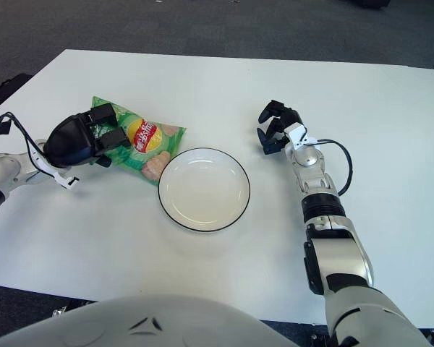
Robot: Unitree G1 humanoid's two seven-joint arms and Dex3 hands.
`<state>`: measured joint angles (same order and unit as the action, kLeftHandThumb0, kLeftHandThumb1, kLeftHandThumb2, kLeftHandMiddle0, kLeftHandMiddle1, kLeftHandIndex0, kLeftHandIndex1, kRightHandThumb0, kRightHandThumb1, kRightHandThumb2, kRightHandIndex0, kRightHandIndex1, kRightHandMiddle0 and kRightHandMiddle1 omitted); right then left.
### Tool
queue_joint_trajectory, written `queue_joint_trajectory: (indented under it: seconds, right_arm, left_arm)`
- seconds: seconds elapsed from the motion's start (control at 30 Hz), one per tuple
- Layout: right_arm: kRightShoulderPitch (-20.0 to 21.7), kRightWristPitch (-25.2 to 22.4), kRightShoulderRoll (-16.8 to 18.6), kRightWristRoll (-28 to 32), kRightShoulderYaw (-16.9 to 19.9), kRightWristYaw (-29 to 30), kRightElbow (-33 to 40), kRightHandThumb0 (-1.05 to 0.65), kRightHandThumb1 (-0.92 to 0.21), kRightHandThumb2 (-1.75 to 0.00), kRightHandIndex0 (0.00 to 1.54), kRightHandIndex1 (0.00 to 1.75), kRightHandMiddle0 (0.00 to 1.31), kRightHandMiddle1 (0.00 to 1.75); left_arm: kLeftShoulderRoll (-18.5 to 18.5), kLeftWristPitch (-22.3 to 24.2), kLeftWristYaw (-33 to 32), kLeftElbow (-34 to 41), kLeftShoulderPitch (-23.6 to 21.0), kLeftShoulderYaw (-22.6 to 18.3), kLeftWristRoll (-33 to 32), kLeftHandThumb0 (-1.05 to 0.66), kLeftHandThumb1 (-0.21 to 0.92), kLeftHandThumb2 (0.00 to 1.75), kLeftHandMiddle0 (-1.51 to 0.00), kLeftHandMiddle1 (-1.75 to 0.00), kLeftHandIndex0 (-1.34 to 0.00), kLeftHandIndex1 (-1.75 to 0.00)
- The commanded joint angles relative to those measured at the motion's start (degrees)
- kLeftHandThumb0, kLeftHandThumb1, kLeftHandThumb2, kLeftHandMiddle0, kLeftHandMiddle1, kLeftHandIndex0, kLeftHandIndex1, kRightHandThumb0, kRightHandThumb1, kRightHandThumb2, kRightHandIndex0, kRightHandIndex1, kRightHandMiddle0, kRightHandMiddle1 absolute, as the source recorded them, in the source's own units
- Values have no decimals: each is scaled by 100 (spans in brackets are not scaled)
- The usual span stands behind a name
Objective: Put the snack into the plate.
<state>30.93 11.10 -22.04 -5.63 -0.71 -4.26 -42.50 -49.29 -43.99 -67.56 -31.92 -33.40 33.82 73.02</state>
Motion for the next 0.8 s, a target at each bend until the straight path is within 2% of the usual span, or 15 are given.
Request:
queue_joint_trajectory:
  seconds: [0.0,0.33,0.53,0.77]
  right_arm:
    - [-405,-360,67,-214,-187,-108,-268,-1,-4,-164,82,175,60,173]
    - [-386,-380,73,-250,-225,-57,-293,-1,-4,-162,82,175,62,169]
    - [-339,-437,108,-240,-229,-2,-328,-1,-7,-158,79,175,62,166]
    - [-266,-362,103,-283,-270,14,-477,-1,-7,-156,78,175,63,164]
  left_arm:
    - [22,122,-64,18,-4,19,52,0,14,151,-77,-169,-50,-175]
    - [-31,474,-319,234,135,-173,-64,0,12,154,-79,-169,-52,-175]
    - [-416,866,-126,792,255,-1007,-526,0,7,160,-81,-171,-56,-175]
    - [-243,1307,151,1396,458,-1506,-753,0,2,165,-84,-172,-60,-175]
